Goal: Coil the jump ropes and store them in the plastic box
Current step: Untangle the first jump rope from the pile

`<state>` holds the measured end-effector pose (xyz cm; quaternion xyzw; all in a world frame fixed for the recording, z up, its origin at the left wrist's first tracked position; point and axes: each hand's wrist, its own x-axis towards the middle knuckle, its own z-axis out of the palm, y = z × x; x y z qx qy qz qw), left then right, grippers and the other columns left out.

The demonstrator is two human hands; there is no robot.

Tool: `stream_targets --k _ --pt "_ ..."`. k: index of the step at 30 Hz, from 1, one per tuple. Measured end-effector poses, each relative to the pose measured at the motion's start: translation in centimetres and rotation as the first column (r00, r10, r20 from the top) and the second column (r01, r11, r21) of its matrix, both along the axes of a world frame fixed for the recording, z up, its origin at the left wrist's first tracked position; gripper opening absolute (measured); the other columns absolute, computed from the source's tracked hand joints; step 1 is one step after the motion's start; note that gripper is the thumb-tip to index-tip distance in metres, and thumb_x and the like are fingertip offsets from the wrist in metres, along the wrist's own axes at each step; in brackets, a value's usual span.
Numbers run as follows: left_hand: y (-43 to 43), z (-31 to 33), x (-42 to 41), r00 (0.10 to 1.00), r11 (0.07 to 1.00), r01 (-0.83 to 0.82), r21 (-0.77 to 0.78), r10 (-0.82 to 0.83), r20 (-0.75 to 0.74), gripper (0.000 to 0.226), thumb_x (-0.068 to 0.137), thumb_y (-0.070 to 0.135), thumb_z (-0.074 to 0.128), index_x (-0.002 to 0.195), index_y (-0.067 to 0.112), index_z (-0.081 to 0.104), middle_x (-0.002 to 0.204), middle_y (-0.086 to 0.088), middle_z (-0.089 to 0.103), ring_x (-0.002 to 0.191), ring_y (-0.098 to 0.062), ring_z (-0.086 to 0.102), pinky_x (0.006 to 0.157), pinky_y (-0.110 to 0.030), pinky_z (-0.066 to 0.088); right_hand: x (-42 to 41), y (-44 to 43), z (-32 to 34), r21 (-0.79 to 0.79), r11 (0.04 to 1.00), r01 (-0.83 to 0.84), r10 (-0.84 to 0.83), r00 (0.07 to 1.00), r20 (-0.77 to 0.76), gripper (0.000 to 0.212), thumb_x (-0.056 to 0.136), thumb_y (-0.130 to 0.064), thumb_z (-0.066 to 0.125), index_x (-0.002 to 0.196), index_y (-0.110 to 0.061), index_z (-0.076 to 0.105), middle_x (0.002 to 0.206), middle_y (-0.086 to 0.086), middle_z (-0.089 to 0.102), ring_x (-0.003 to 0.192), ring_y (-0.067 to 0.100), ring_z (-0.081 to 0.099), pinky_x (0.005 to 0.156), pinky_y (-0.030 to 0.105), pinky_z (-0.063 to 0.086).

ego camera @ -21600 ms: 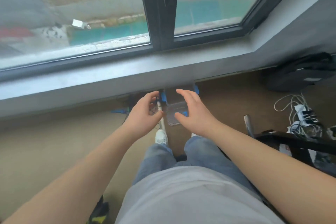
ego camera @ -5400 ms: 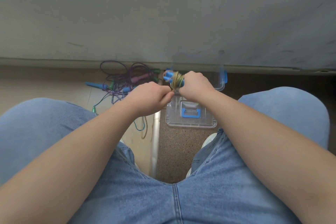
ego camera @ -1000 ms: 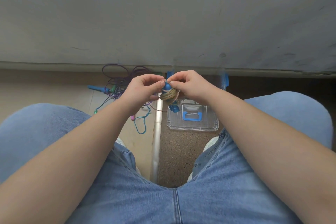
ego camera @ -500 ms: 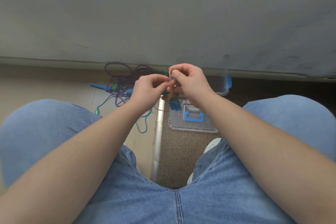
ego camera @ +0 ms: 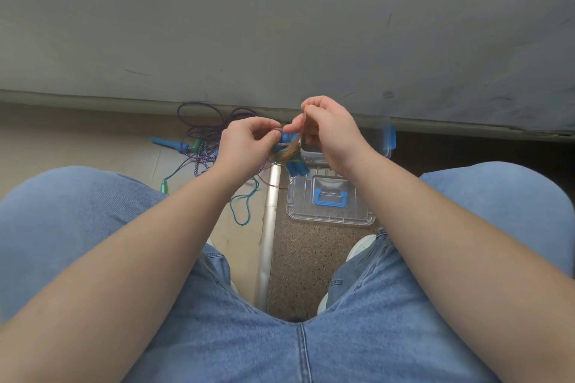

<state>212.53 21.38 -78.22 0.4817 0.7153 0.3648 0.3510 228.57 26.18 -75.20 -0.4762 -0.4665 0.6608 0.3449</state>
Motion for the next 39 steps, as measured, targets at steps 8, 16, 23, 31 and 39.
stream_targets --k 8,16,23,31,39 --pt "-1.0 0.2 1.1 0.995 0.999 0.008 0.049 -0.003 -0.102 0.015 0.085 0.025 0.071 0.096 0.027 0.08 0.076 0.016 0.074 0.074 0.01 0.068 0.075 -0.013 0.054 -1.1 -1.3 0.0 -0.065 0.996 -0.062 0.057 0.996 -0.074 0.013 0.104 -0.005 0.047 0.102 -0.006 0.059 0.073 0.009 0.053 0.058 0.015 0.055 0.058 0.032 0.059" --pt "-1.4 0.9 1.4 0.983 0.979 0.175 0.102 -0.168 -0.07 0.017 0.086 0.015 0.074 0.1 0.023 0.079 0.087 0.014 0.076 0.085 0.005 0.07 0.086 -0.027 0.058 0.4 0.3 -1.5 -0.051 0.999 -0.015 0.036 0.895 0.444 0.005 0.088 -0.015 0.072 0.085 -0.017 0.076 0.062 0.005 0.067 0.047 0.012 0.057 0.054 0.025 0.054" --pt "-1.6 1.2 1.3 0.98 0.978 0.189 0.091 -0.183 -0.072 0.019 0.083 0.014 0.078 0.099 0.023 0.08 0.089 0.011 0.076 0.084 0.006 0.07 0.083 -0.019 0.057 2.0 1.3 -0.8 -0.178 0.941 -0.287 0.333 0.873 0.356 0.012 0.095 -0.008 0.064 0.093 -0.008 0.077 0.068 0.009 0.068 0.064 0.016 0.06 0.065 0.028 0.053" --pt "-1.7 1.4 1.9 0.987 0.977 0.146 0.157 -0.132 -0.096 0.017 0.082 0.012 0.079 0.096 0.022 0.08 0.086 0.014 0.074 0.08 0.007 0.07 0.078 -0.012 0.055 2.2 1.2 0.2 0.03 0.938 -0.345 0.287 0.822 0.492 0.019 0.089 -0.012 0.066 0.089 -0.024 0.08 0.086 0.003 0.077 0.078 0.013 0.068 0.063 0.025 0.054" --pt "-1.9 1.4 1.7 0.989 0.981 0.147 0.126 -0.142 -0.049 0.019 0.083 0.012 0.078 0.098 0.023 0.078 0.086 0.013 0.075 0.081 0.005 0.071 0.075 -0.013 0.056 2.1 0.5 -0.1 0.064 0.908 -0.414 0.327 0.796 0.51 0.02 0.095 -0.007 0.062 0.1 -0.019 0.077 0.1 0.009 0.077 0.093 0.021 0.071 0.069 0.018 0.056"
